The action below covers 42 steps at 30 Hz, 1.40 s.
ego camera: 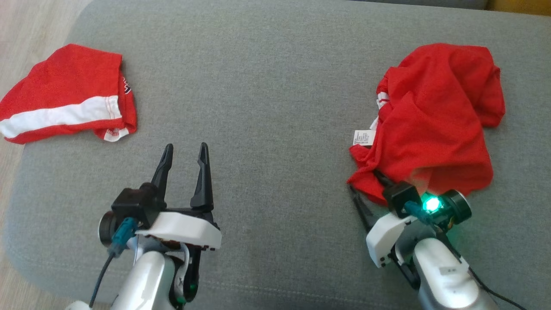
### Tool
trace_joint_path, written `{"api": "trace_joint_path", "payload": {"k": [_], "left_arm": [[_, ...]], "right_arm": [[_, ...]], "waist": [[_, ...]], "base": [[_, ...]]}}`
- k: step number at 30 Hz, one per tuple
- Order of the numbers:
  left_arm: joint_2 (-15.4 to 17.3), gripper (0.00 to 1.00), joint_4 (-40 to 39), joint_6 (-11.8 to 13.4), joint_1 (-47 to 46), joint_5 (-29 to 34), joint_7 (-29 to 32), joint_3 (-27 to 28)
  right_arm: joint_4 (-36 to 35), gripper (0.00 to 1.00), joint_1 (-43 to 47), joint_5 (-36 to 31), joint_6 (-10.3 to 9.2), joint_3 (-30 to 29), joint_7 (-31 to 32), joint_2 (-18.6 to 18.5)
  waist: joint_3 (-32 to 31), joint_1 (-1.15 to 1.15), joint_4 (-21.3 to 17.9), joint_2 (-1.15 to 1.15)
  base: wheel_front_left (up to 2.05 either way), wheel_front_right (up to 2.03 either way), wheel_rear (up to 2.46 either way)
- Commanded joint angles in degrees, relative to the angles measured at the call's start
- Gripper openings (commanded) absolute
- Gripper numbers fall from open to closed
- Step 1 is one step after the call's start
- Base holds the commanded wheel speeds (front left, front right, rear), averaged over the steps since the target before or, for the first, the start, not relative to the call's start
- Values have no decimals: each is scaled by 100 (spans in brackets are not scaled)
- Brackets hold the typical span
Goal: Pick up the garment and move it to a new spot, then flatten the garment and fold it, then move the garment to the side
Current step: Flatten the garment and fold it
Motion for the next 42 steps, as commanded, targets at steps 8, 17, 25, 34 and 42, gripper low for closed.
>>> {"api": "trace_joint_path", "payload": {"k": [8,17,25,34,42], "left_arm": [[13,100,-130,14,-283,-27,-30,99],[13,100,-56,7,-189,-92,-30,40],[13,100,-21,65,24,-175,-30,-60],[13,100,-30,90,210,-174,-30,-5],[13,100,-15,78,231,-112,-30,86]], "right_arm": [[-154,0,-264,508,-4,251,-293,8],[-525,0,-1567,1301,-4,1265,-545,8],[-954,0,-3558,2882,-4,2211,-589,8],[-333,0,-4977,3817,-4,1504,-1087,-206],[340,0,-4163,4422,-4,793,-1115,-1190]], "waist": [[-127,0,-56,0],[-479,0,-58,0],[-860,0,91,0],[-938,0,70,0],[-781,0,-114,0]], "base": [[0,0,0],[0,0,0],[0,0,0],[0,0,0],[0,0,0]]}}
